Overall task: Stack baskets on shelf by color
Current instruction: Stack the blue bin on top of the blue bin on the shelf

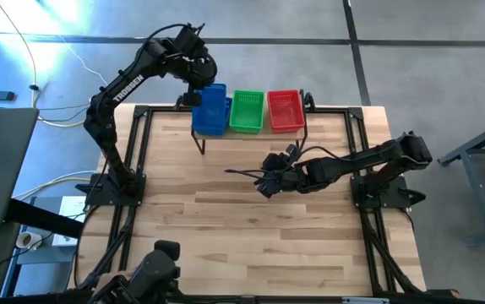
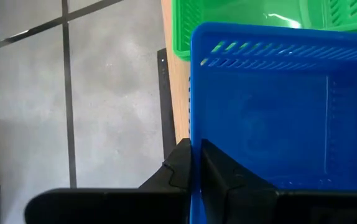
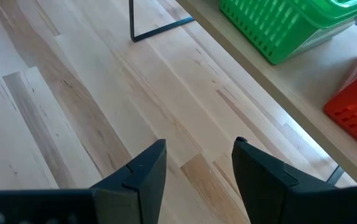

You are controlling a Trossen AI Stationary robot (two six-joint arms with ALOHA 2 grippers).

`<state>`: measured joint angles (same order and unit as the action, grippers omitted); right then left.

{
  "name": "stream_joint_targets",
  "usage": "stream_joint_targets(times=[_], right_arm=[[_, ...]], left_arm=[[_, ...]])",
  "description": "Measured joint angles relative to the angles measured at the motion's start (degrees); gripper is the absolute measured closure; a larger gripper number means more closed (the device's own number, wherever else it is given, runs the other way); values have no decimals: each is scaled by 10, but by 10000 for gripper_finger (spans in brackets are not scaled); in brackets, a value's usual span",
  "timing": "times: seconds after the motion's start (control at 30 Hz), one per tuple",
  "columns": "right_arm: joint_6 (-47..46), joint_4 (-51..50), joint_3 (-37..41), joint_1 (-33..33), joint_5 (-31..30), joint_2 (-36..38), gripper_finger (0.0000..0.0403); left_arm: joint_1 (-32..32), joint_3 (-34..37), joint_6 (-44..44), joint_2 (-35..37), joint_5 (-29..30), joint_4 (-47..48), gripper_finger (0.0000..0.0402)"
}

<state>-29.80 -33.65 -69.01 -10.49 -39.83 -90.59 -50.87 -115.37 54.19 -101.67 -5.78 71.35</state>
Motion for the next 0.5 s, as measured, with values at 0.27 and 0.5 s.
stream_joint_targets(times=[0.27, 0.5], right_arm=[[0, 0, 0, 0, 8, 0, 236], [0, 0, 0, 0, 8, 0, 236]], left_arm=[[3, 0, 0, 0, 11, -5, 390], [8, 0, 4, 0, 15, -9, 382]])
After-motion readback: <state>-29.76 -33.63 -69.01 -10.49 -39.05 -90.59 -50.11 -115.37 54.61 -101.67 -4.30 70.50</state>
